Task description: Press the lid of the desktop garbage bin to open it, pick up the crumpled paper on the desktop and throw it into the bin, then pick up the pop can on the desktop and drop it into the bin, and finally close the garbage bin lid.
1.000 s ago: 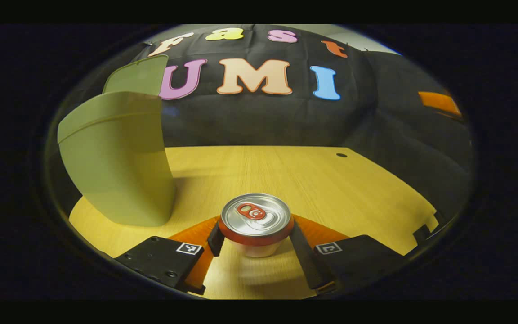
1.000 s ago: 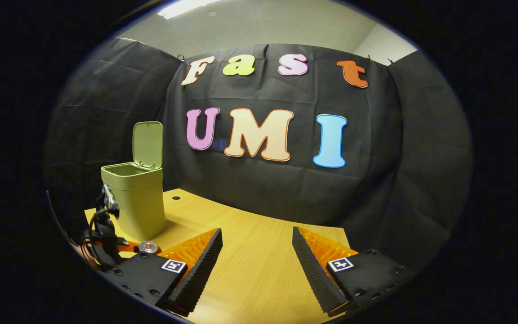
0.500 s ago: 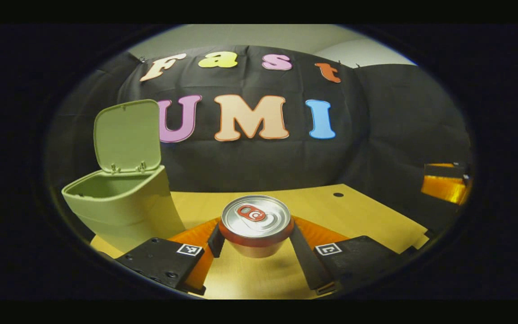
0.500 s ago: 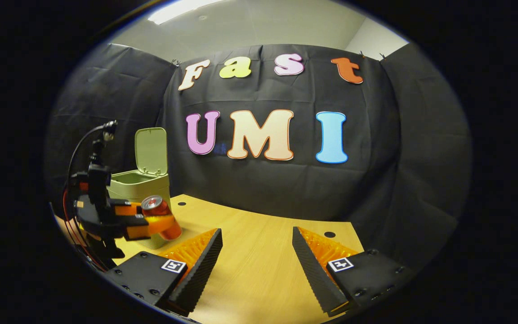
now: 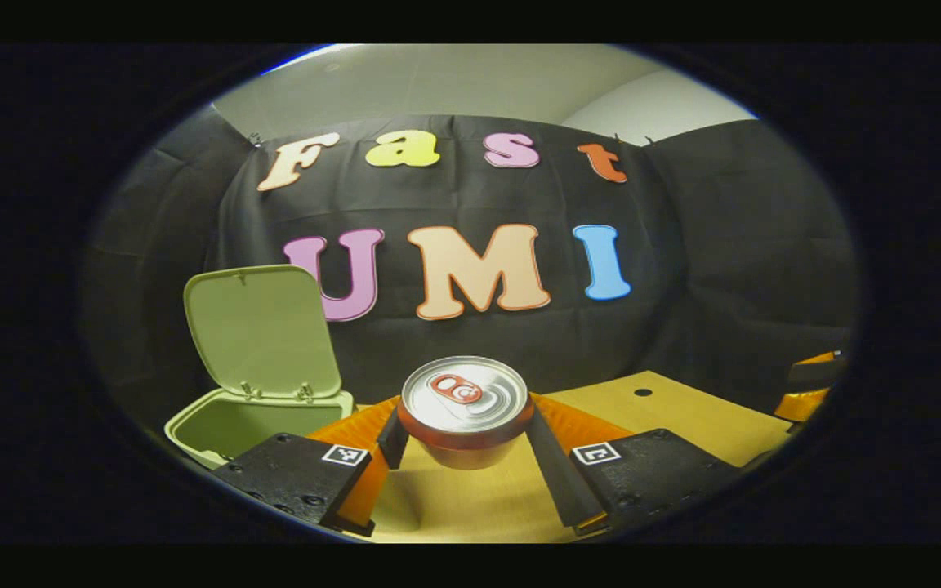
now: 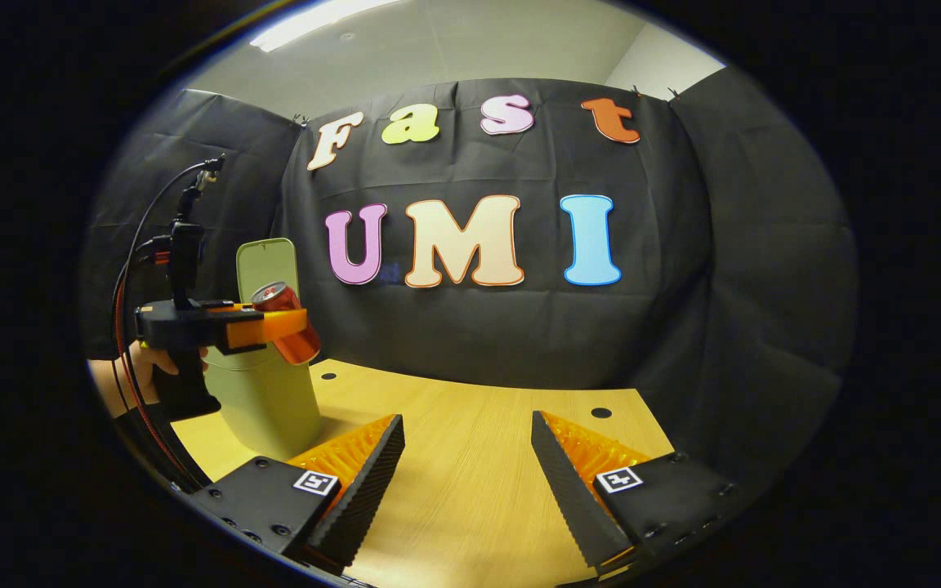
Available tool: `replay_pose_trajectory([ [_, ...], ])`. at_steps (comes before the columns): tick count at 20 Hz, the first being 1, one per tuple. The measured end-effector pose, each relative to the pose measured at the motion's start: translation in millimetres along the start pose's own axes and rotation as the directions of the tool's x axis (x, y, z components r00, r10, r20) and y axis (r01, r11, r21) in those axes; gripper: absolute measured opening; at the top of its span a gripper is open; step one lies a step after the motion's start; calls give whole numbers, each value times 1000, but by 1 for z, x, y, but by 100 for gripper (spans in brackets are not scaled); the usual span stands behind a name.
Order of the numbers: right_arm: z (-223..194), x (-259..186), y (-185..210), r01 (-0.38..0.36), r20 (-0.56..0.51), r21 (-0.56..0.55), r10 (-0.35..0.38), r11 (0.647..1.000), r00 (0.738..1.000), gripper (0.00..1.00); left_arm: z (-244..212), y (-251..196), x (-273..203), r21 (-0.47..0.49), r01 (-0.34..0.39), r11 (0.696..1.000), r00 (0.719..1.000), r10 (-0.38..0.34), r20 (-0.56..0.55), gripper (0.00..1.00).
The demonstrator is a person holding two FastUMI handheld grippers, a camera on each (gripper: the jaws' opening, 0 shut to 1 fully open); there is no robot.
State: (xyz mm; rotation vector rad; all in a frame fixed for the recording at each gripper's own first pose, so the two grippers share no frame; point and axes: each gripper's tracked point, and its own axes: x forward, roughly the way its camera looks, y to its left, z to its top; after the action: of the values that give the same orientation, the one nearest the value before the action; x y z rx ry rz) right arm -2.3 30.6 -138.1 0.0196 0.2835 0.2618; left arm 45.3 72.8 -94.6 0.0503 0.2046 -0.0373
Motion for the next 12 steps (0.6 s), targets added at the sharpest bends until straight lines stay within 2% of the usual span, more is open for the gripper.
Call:
replay_pose_trajectory([
  [5,2,-3,6,3,7,-1,-3,1000,1000,98,13,64,-3,-26,-123,992,992,123,20,75],
  [12,-1,4,21,-25,-13,-3,25,1000,1000,98,-7,143,-22,-5,-275,961,961,275,-17,76],
])
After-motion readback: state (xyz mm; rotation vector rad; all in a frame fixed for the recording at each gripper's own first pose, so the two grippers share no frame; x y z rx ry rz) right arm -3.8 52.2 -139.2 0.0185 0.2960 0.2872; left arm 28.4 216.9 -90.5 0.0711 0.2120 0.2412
